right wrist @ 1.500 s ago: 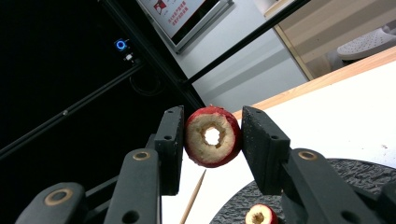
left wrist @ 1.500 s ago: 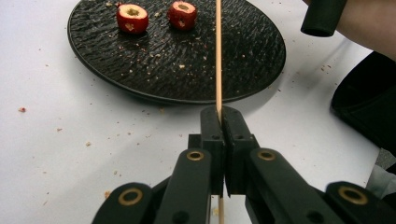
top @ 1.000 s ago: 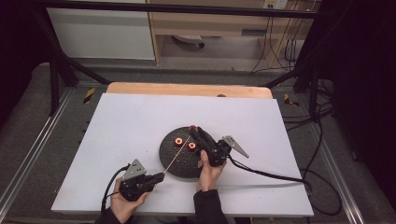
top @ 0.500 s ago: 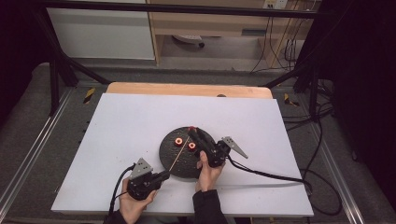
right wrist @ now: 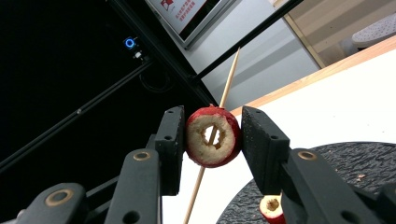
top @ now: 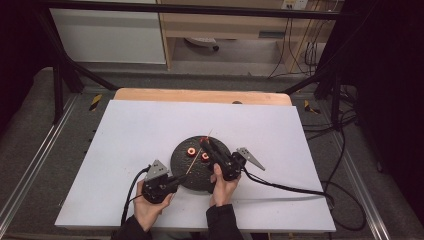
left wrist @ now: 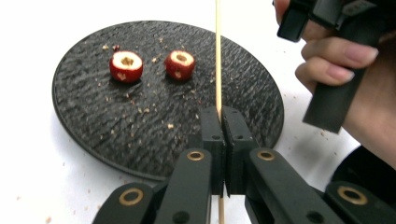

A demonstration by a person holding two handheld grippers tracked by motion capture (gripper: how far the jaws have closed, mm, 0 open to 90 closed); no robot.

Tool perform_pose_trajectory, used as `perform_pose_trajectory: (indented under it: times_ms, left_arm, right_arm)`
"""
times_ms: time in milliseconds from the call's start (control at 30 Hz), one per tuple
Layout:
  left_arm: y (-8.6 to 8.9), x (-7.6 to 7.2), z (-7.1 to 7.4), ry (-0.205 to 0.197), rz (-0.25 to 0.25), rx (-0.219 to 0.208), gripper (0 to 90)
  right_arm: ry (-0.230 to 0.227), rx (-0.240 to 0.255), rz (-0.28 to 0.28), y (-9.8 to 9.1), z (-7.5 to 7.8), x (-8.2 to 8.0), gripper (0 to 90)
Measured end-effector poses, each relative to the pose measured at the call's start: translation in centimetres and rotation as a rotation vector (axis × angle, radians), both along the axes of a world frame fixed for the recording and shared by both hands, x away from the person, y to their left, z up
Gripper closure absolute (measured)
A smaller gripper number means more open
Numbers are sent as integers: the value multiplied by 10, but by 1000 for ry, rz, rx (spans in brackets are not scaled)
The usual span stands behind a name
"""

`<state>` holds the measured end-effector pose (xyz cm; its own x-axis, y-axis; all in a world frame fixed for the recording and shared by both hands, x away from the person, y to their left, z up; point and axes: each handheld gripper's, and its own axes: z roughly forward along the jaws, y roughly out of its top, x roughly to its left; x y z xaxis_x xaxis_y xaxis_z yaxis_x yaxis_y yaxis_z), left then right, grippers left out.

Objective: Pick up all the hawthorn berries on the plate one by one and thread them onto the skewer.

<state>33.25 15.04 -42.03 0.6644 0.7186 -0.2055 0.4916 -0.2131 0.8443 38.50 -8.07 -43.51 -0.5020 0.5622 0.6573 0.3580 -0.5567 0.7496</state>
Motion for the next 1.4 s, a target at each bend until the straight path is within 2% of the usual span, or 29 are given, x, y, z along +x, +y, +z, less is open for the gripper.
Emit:
perform_pose_trajectory:
  times_ms: [200,667,900,1300,1400]
  left_arm:
    - [-6,9,7,-18,-10,21,886]
    - [-20,30,18,-10,-16,4,886]
    - [-24,39,21,-19,-25,1,886]
    - [-24,40,20,-32,-42,16,887]
    - [-21,38,19,-36,-47,18,887]
  right_arm:
    - [-1,-4,6,0,0,-2,614]
    - [14,-25,30,1,-3,-5,614]
    - [16,-38,37,1,-4,-7,615]
    - [33,-64,69,2,-6,-9,609]
    - [39,-79,74,1,-5,-9,540]
